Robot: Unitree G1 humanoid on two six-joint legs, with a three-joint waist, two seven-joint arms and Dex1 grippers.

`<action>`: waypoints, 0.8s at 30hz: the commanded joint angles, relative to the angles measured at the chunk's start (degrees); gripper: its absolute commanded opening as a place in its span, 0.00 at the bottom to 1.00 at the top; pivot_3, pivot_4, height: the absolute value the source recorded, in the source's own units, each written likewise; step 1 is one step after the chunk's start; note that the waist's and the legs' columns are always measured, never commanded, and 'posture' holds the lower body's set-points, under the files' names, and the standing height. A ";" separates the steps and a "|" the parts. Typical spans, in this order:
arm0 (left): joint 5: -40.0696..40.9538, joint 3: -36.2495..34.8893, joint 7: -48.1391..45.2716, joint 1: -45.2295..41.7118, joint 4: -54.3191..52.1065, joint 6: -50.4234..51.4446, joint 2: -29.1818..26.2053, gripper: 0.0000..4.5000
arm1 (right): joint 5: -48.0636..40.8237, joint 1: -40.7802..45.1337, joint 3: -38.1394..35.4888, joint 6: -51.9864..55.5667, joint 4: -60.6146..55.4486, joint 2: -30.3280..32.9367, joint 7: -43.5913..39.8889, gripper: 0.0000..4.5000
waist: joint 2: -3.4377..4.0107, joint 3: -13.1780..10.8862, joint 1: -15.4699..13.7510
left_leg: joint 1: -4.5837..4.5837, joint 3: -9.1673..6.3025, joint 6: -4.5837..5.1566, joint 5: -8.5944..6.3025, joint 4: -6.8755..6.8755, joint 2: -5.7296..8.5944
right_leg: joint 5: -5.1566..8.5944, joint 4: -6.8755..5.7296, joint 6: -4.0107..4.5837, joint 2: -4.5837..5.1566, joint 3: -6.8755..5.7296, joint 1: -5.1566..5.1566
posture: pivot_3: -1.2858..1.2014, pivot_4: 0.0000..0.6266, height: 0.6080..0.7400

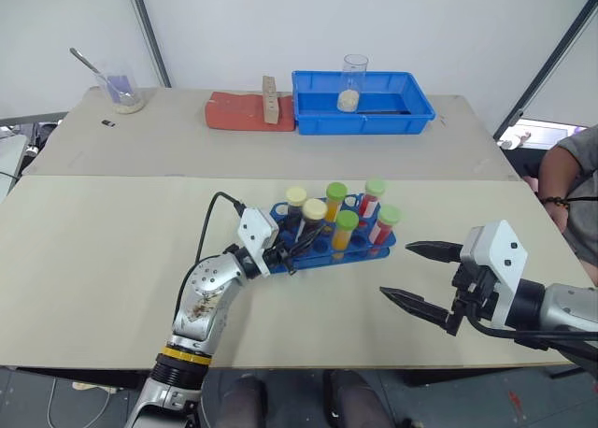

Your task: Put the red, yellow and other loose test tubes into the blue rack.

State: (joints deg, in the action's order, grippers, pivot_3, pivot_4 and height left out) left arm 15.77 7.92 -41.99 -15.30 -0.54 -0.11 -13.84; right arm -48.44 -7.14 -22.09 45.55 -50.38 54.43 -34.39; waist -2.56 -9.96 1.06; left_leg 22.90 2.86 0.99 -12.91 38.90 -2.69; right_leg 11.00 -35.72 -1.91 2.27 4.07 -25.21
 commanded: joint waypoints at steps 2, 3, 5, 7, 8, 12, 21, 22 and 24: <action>0.19 -0.97 -1.75 0.73 -1.10 -0.21 -2.48 0.94 | 0.98 -0.63 -1.45 -0.85 0.88 0.51 -1.38 1.00 | 0.00 0.00 -0.28 | 0.05 -0.02 0.00 0.00 0.01 0.00 | 0.00 0.00 0.00 0.00 -0.04 -0.04 | 0.52 0.24 1.00; 0.19 -1.19 -1.96 0.91 -1.52 -0.19 -3.13 1.00 | 1.36 -0.77 -1.41 -1.00 1.14 0.60 -1.62 1.00 | 0.00 0.00 -0.36 | 0.06 -0.02 0.00 0.00 0.02 0.00 | 0.00 0.01 0.00 0.01 -0.04 -0.03 | 0.52 0.24 1.00; 0.45 -2.02 -2.90 1.56 -3.44 0.40 -5.69 1.00 | 1.18 -0.88 -1.50 -0.80 1.68 0.57 -2.25 1.00 | 0.00 0.00 -0.33 | 0.06 -0.01 0.00 0.00 0.02 0.01 | -0.01 0.04 -0.01 0.04 -0.04 -0.03 | 0.52 0.24 1.00; 0.96 -3.05 -3.87 2.49 -5.44 1.75 -8.69 1.00 | 2.04 -1.30 -1.75 -1.36 2.18 0.78 -3.37 1.00 | 0.00 0.00 -0.29 | 0.07 0.00 0.00 0.00 0.01 0.00 | -0.01 0.06 -0.02 0.05 -0.03 -0.03 | 0.52 0.24 1.00; 1.43 -4.09 -4.59 3.30 -7.00 2.78 -10.90 1.00 | 3.66 -1.93 -1.89 -2.49 2.78 1.24 -4.55 1.00 | 0.00 0.00 -0.25 | 0.07 0.00 0.00 0.00 0.00 -0.01 | -0.01 0.09 -0.01 0.05 -0.03 -0.03 | 0.52 0.24 1.00; 3.33 -9.35 -7.33 7.12 -14.34 13.55 -23.16 1.00 | 11.43 -3.17 -2.46 -12.03 8.19 2.46 -11.91 1.00 | 0.01 -0.01 0.18 | 0.04 0.07 -0.01 -0.01 -0.12 -0.10 | 0.05 0.09 0.08 0.04 -0.08 -0.11 | 0.52 0.24 1.00; 6.40 -25.98 -13.50 18.81 -19.46 22.21 -40.52 1.00 | 14.25 -0.66 -8.82 -19.89 25.01 11.03 -32.15 1.00 | 0.05 -0.04 -0.29 | 0.06 0.25 -0.04 -0.03 -0.23 -0.14 | 0.08 0.17 0.13 0.27 -0.11 -0.36 | 0.52 0.24 1.00; 6.77 -26.80 -14.08 19.82 -19.68 22.84 -41.18 1.00 | 14.41 0.03 -8.90 -19.95 26.22 11.79 -33.13 1.00 | 0.05 -0.04 -0.35 | 0.09 0.27 -0.04 -0.03 -0.26 -0.15 | 0.08 0.19 0.13 0.29 -0.11 -0.40 | 0.52 0.24 1.00; 7.09 -27.77 -14.23 21.06 -20.23 23.78 -41.40 1.00 | 14.73 1.45 -8.51 -20.04 27.99 12.77 -34.42 1.00 | 0.05 -0.04 -0.41 | 0.24 0.30 -0.05 -0.03 -0.26 -0.15 | 0.08 0.19 0.13 0.29 -0.11 -0.61 | 0.52 0.24 1.00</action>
State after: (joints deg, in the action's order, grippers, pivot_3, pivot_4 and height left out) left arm 21.59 -17.88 -55.73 5.51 -18.60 22.95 -54.62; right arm -33.91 -6.86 -28.84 26.61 -23.41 66.25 -67.29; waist -2.51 -9.99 0.64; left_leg 23.22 3.17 0.94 -12.94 38.65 -2.83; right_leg 11.08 -35.55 -1.77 2.56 3.95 -25.91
